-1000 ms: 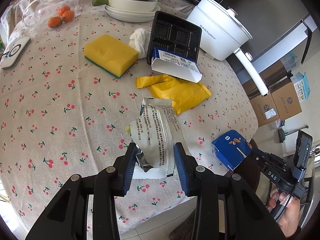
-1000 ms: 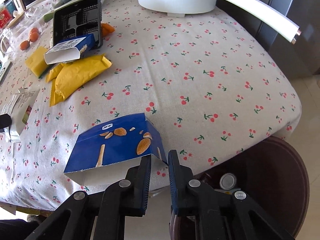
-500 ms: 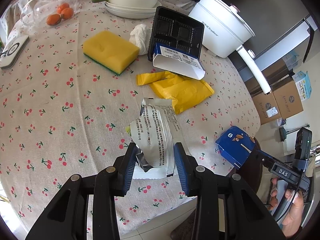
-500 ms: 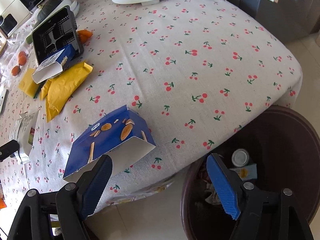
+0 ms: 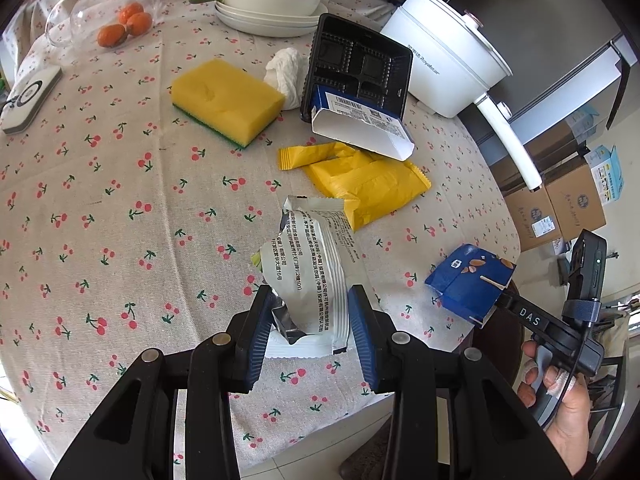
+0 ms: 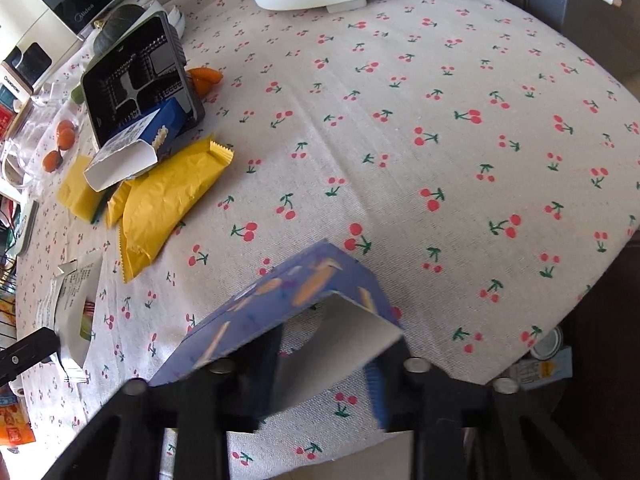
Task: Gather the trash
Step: 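Lift the wrapper and blue box and carry both toward the brown bin, then hold both items over the brown bin and open both grippers to drop them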
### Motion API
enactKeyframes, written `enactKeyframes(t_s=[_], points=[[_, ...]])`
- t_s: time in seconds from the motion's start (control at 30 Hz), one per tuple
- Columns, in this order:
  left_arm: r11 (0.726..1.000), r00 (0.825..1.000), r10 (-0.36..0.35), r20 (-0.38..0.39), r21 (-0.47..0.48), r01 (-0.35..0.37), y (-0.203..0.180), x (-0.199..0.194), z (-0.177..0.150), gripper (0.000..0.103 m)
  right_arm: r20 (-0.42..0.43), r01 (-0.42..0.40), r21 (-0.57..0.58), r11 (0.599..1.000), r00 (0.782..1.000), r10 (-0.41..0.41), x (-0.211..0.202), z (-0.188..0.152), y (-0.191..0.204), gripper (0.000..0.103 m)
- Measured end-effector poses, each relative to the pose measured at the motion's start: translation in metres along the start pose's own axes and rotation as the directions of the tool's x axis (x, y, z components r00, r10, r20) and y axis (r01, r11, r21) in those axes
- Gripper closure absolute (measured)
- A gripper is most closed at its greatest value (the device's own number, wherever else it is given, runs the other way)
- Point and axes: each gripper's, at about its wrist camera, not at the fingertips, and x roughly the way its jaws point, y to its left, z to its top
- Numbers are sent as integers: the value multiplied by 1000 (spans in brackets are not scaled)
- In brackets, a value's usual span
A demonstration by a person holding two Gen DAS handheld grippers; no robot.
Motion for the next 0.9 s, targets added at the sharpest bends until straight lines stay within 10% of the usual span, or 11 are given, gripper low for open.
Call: enactKeyframes(t_s=[0.57, 0.6, 0.7, 0.9], points=[[998, 1000, -29, 3, 52, 28, -25, -1, -4, 63, 79, 2, 15, 1000, 997, -3, -52, -11, -31, 87], [998, 1000, -29, 1, 53, 29, -27, 0, -5, 63, 77, -6, 46, 999, 997, 3, -53, -12, -36, 84], [998, 1000, -29, -1, 53, 29, -30, 3, -4, 63, 92, -18, 127, 992, 996, 6, -56, -14, -47, 27], [999, 1000, -18, 4, 39, 18, -27, 4, -1, 63, 84, -17, 128, 992, 996, 7, -44, -9, -27, 20]])
